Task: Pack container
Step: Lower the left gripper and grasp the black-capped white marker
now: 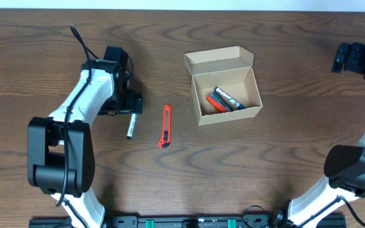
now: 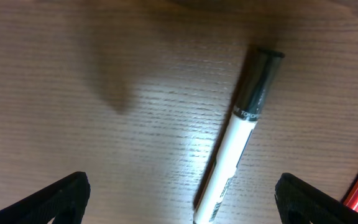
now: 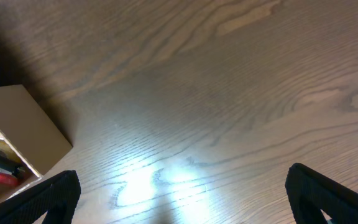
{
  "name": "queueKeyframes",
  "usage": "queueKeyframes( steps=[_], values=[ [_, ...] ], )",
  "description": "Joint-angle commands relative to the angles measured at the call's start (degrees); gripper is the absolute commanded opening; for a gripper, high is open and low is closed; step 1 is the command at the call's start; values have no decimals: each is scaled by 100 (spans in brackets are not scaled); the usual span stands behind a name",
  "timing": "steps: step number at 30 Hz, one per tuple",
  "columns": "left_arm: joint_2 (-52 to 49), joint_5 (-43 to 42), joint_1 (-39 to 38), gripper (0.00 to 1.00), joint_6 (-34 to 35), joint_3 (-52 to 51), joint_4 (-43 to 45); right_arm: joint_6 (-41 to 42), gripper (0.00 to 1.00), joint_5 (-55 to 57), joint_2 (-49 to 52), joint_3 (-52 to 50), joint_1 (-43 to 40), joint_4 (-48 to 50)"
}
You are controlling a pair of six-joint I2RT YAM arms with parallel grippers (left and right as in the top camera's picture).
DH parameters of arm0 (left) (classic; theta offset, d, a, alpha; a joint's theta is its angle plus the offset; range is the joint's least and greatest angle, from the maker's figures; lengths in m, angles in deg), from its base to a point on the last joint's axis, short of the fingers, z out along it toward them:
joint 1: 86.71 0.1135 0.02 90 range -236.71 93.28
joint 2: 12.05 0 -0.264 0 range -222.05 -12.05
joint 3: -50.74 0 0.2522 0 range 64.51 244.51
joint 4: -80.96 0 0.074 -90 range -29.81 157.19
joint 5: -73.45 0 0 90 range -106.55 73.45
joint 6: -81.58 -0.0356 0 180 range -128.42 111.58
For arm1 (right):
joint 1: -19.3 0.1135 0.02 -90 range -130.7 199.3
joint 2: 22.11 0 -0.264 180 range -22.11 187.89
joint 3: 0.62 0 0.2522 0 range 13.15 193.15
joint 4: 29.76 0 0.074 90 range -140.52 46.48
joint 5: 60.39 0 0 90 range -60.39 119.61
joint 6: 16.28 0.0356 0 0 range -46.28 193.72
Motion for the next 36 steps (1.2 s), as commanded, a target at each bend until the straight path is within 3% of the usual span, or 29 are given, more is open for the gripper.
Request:
queueKeyframes(
  steps=[1, 15, 26, 36],
  values=[
    [-61, -114, -26, 95, -151, -146, 105, 61, 99, -17, -90, 72, -17, -4],
    [-61, -302, -52, 95, -101, -566, 396, 61, 99, -17, -90, 72, -17, -4],
    [-61, -74, -586, 95, -92, -695, 579, 61, 99, -17, -90, 72, -17, -4],
    [-61, 72, -597, 95, 50, -695, 610, 61, 99, -17, -90, 72, -17, -4]
  ],
)
